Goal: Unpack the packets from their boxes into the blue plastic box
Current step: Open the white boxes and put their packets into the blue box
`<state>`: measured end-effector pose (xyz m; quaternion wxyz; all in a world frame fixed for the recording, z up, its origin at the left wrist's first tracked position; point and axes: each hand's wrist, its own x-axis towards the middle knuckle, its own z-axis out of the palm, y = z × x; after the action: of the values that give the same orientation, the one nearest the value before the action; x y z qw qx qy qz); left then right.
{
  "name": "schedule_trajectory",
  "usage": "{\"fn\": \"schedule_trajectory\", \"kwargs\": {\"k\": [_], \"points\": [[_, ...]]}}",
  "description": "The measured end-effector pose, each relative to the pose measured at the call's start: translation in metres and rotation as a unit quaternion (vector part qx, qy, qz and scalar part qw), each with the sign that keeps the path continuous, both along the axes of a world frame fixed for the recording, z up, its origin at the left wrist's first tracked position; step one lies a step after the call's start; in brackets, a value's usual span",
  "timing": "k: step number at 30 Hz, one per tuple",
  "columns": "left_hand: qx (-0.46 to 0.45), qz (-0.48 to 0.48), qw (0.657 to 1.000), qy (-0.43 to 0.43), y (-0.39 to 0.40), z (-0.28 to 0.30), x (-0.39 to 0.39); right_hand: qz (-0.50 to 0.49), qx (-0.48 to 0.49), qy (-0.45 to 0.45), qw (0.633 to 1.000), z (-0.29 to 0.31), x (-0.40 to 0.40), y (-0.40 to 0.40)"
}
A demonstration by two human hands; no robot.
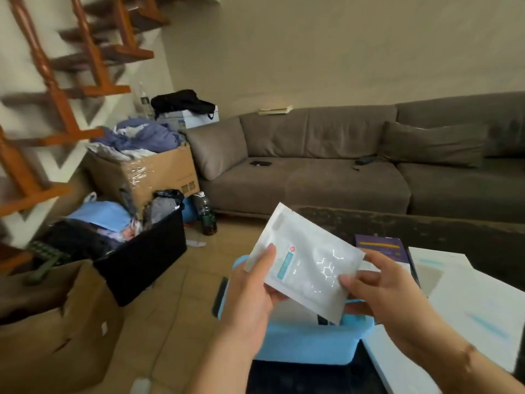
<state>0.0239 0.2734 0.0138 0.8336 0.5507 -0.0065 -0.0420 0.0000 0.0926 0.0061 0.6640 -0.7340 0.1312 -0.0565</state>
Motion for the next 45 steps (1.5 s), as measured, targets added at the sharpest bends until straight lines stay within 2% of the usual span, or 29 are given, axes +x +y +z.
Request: {"fn": "schedule_trajectory", "kwargs": {"k": [3, 5, 9, 12, 14, 17, 19, 23, 25, 29, 32, 34, 36, 37, 39, 41, 43, 44, 45], "points": [[0.121, 0.036, 0.992, -0.018, 0.035, 0.006, 0.030, 0.009, -0.071, -0.003, 0.997, 0.002, 0.016, 0.002], [0.238, 0.048, 0.969, -0.052, 0.050, 0.004, 0.051, 0.020, -0.097, 0.017, 0.995, -0.002, 0.030, 0.006], [0.447, 0.068, 0.886, -0.100, 0.065, -0.012, 0.079, 0.038, -0.127, 0.069, 0.989, -0.019, 0.050, 0.020], [0.581, 0.068, 0.799, -0.142, 0.068, -0.026, 0.081, 0.058, -0.130, 0.106, 0.984, -0.027, 0.056, 0.029], [0.617, 0.073, 0.767, -0.162, 0.068, -0.031, 0.078, 0.069, -0.157, 0.129, 0.977, -0.029, 0.058, 0.032], [0.631, 0.065, 0.745, -0.206, 0.068, -0.037, 0.075, 0.092, -0.196, 0.148, 0.965, -0.023, 0.059, 0.037], [0.657, 0.040, 0.715, -0.235, 0.065, -0.038, 0.072, 0.110, -0.245, 0.139, 0.953, -0.017, 0.057, 0.041], [0.738, -0.006, 0.624, -0.259, 0.063, -0.037, 0.064, 0.127, -0.444, 0.098, 0.881, -0.013, 0.050, 0.044], [0.746, -0.008, 0.617, -0.250, 0.064, -0.037, 0.063, 0.129, -0.469, 0.084, 0.870, -0.017, 0.049, 0.041], [0.742, -0.016, 0.618, -0.260, 0.062, -0.037, 0.063, 0.183, -0.442, 0.065, 0.876, -0.027, 0.047, 0.036], [0.731, -0.006, 0.626, -0.271, 0.061, -0.040, 0.062, 0.190, -0.485, 0.026, 0.853, -0.030, 0.042, 0.035], [0.690, 0.069, 0.645, -0.321, 0.057, -0.043, 0.056, 0.157, -0.489, -0.023, 0.858, -0.025, 0.036, 0.025], [0.590, 0.157, 0.670, -0.423, 0.044, -0.046, 0.038, 0.087, -0.450, -0.097, 0.884, -0.019, 0.023, 0.002], [0.534, 0.169, 0.670, -0.488, 0.033, -0.050, 0.024, 0.048, -0.427, -0.127, 0.894, -0.016, 0.011, -0.013], [0.458, 0.083, 0.640, -0.611, 0.003, -0.066, -0.009, -0.042, -0.409, -0.127, 0.903, -0.021, -0.018, -0.054], [0.431, -0.056, 0.576, -0.692, -0.030, -0.094, -0.034, -0.092, -0.445, -0.045, 0.890, -0.042, -0.052, -0.102], [0.446, -0.155, 0.514, -0.716, -0.059, -0.128, -0.044, -0.025, -0.538, 0.109, 0.835, -0.069, -0.090, -0.140], [0.464, -0.189, 0.496, -0.709, -0.072, -0.143, -0.047, 0.025, -0.550, 0.171, 0.817, -0.081, -0.108, -0.154], [0.483, -0.209, 0.487, -0.697, -0.082, -0.155, -0.048, 0.071, -0.540, 0.206, 0.813, -0.090, -0.124, -0.163]]}}
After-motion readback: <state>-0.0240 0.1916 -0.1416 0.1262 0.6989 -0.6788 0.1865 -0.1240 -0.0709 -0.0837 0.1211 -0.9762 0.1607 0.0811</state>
